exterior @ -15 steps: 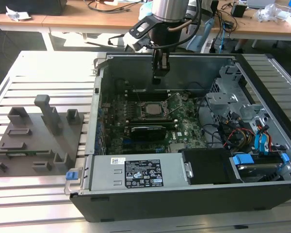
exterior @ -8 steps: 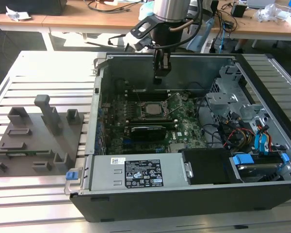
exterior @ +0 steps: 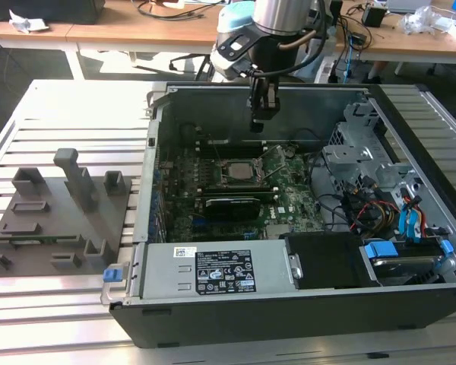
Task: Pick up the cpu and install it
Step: 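Close the cpu cover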
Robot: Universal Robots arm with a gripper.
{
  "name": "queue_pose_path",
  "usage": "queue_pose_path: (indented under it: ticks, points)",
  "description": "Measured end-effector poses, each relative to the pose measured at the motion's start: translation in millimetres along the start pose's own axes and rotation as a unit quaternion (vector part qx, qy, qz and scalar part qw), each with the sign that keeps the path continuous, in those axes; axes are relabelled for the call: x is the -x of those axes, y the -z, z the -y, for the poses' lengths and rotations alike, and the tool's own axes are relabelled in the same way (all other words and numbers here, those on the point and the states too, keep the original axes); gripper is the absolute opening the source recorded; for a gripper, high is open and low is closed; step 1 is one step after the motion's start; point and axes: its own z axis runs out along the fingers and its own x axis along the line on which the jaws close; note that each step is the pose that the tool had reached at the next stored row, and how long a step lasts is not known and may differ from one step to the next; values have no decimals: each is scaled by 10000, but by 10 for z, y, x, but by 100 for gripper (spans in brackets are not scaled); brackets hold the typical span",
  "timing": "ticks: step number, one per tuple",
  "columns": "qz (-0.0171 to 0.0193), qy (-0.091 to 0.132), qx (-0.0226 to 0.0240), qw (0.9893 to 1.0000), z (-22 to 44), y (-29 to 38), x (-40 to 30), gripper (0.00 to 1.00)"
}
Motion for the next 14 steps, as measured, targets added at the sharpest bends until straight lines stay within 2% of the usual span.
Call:
queue_pose_path:
  ticks: [6, 12, 14]
  points:
    - [-1, -1, 0, 10000, -147, 8, 2, 11]
    - [0, -1, -1, 10000, -242, 14, 3, 11]
    - [0, -1, -3, 10000, -339, 19, 4, 11]
